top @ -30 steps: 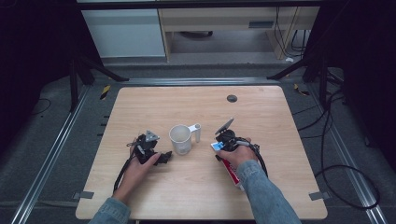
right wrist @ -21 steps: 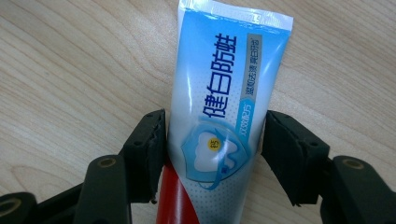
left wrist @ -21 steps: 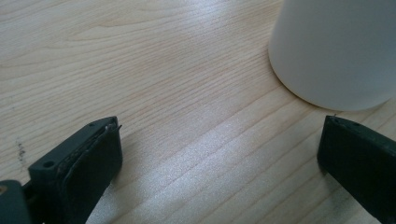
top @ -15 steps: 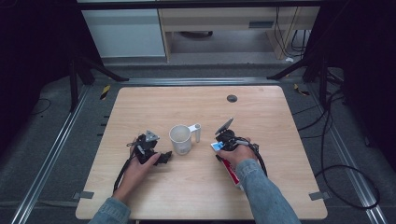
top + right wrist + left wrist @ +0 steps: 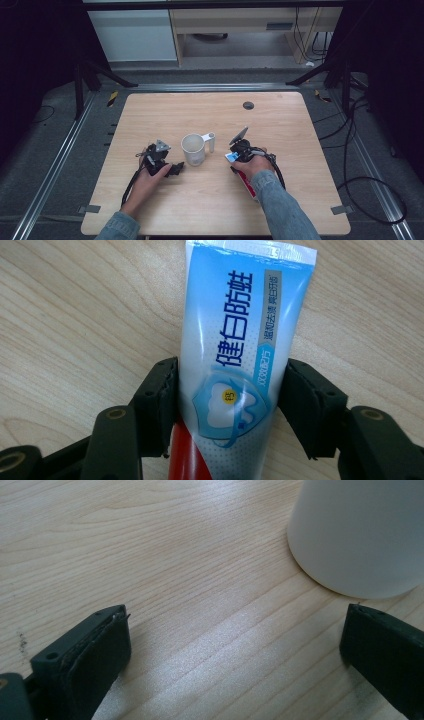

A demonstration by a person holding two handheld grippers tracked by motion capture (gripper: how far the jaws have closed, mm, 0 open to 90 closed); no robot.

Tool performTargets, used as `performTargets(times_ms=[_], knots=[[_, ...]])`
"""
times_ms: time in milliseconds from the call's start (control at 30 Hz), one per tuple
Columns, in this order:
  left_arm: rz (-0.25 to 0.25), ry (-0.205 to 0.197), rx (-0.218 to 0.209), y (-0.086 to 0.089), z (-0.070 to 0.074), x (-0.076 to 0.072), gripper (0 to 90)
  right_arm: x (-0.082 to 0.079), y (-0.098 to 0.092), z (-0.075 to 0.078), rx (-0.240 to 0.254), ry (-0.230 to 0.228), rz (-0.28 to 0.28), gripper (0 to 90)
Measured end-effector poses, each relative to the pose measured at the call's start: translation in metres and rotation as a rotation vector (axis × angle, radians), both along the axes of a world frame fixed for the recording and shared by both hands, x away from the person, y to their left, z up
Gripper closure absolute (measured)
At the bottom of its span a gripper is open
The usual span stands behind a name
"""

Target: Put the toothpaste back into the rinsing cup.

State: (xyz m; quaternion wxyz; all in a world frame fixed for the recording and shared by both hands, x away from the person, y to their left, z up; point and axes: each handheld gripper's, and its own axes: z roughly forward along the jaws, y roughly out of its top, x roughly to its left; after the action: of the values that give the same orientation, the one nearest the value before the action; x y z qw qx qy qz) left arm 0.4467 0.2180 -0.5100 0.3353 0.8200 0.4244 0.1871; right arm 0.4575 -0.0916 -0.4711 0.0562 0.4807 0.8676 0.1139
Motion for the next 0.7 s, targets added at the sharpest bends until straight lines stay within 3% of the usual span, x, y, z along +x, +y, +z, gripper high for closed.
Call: performTargets(times_ms=[400,467,500,533,600,700], knots=[[-0.001,0.000,0.000,0.000,0.000,0.000,0.0,-0.001,0.005,0.002,-0.036,0.008,0.058,53.3],[0.001,-0.001,-0.003,0.000,0.000,0.000,0.0,-0.001,0.004,0.003,-0.043,0.000,0.116,57.7],[0.001,-0.001,-0.003,0.000,0.000,0.000,0.0,-0.001,0.004,0.003,-0.043,0.000,0.116,57.7],[0.001,-0.001,-0.003,0.000,0.000,0.000,0.0,-0.002,0.006,0.004,-0.032,0.020,0.091,58.9],[0.001,-0.001,-0.003,0.000,0.000,0.000,0.0,-0.003,0.002,0.006,-0.027,0.001,0.124,62.3],[0.001,-0.001,-0.003,0.000,0.000,0.000,0.0,-0.005,0.000,0.011,0.003,0.011,0.103,70.3]])
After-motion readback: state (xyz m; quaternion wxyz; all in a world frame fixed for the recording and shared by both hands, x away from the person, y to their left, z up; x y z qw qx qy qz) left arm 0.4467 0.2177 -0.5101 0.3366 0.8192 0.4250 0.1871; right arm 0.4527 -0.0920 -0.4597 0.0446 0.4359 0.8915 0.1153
